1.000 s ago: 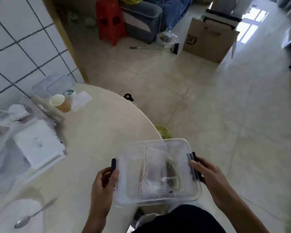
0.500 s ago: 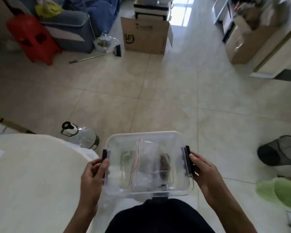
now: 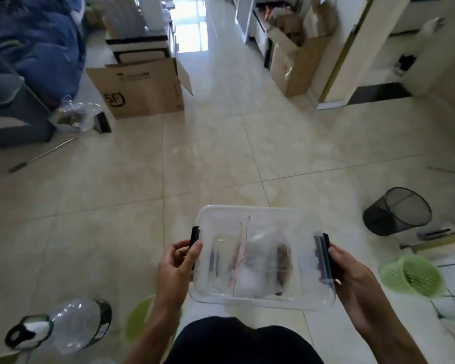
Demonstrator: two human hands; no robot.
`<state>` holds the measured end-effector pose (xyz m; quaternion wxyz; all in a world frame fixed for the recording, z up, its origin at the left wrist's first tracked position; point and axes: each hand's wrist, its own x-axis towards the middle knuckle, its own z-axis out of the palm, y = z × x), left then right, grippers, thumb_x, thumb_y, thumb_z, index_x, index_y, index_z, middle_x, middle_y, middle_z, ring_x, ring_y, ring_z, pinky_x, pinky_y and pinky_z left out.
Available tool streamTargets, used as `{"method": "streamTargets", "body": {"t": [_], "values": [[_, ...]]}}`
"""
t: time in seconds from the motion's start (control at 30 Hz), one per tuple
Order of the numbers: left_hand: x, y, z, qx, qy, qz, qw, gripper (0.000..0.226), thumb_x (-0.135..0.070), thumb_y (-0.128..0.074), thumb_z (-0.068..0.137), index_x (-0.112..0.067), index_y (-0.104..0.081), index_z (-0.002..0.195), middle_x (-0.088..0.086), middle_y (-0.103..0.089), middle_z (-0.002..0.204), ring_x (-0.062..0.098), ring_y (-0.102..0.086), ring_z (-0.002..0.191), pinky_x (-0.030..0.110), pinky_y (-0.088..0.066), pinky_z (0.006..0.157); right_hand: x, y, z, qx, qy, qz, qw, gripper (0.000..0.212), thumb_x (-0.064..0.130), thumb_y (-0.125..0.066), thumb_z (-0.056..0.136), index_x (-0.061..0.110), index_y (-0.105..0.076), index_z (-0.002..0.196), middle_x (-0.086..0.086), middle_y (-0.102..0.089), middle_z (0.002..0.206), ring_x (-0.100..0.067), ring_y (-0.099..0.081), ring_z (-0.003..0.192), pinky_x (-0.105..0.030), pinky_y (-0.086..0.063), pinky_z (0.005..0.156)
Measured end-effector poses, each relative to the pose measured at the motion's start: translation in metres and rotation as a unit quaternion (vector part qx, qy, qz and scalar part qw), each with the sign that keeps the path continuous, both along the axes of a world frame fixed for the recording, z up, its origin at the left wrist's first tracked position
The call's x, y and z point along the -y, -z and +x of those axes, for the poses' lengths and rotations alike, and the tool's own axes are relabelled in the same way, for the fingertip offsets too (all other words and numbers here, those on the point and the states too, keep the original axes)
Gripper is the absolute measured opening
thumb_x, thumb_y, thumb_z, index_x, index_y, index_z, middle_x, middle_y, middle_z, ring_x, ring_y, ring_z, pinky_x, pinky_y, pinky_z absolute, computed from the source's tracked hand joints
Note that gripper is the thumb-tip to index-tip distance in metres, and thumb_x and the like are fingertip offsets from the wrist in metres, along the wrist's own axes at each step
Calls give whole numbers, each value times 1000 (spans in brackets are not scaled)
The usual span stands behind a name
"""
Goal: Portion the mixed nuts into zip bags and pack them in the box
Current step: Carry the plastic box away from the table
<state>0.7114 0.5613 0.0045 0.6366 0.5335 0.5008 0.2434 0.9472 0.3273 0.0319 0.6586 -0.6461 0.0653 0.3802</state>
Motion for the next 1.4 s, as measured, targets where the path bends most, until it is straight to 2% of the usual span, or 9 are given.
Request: {"method": "streamTargets", "body": {"t": [0.3,0.37,0.5,0.67,0.8,0.87,1.07,1.17,1.4], "values": [[-170,-12,166,-12,233,3,972,44,-58,-73,78,-30,-68,113,-6,-78,99,15,-75,86,32,-61,66,-88,-19,51,-6,223,24,974,28,21,-59,100,13,-75,120,-9,-76,118,-24,-67,105,-36,-49,87],[-190,-20,203,-17,289,4,957,39,-57,-72,80,-32,-70,109,-4,-77,99,19,-74,86,41,-61,71,-95,-23,53,-2,270,26,963,29,26,-64,93,15,-79,115,-10,-76,119,-25,-68,107,-38,-50,86],[-200,-24,284,-2,386,8,923,26,-56,-74,85,-36,-71,102,-2,-77,95,16,-71,78,39,-56,67,-98,-25,58,18,361,18,932,31,34,-67,87,25,-80,114,-6,-76,120,-21,-71,107,-38,-49,88],[-161,-22,382,-7,478,2,878,30,-38,-71,89,-14,-68,108,-7,-70,79,4,-63,65,24,-48,54,-73,-17,73,29,467,31,883,27,31,-59,99,25,-79,116,-5,-76,121,-18,-73,109,-35,-51,86],[-114,-26,462,8,539,5,843,30,-36,-75,87,-13,-69,107,0,-68,81,6,-63,68,22,-49,54,-37,-19,106,35,527,54,848,28,30,-59,98,19,-79,115,-8,-77,119,-16,-75,101,-23,-59,71],[-87,-29,501,13,563,6,826,25,-31,-74,90,-13,-70,107,-1,-71,80,4,-65,65,17,-49,50,-15,-23,129,41,552,45,832,27,26,-58,100,18,-81,112,-10,-77,118,-15,-75,98,-31,-56,77],[5,-39,603,19,641,19,767,42,-51,-73,79,-22,-71,108,3,-77,93,13,-72,79,26,-52,61,51,-34,183,80,610,19,788,26,20,-59,99,13,-77,117,-18,-74,119,-28,-68,102,-40,-49,82],[54,-40,644,16,673,21,739,33,-44,-73,85,-20,-71,108,1,-78,92,9,-73,74,19,-53,54,77,-38,194,84,647,7,758,26,19,-59,98,14,-76,118,-19,-73,118,-29,-67,101,-42,-47,82],[174,-33,716,-4,770,28,638,48,-54,-74,72,-18,-72,104,0,-78,91,16,-75,81,30,-56,63,131,-31,202,51,756,1,652,40,33,-65,79,19,-78,114,-19,-74,117,-27,-66,99,-39,-47,79]]}}
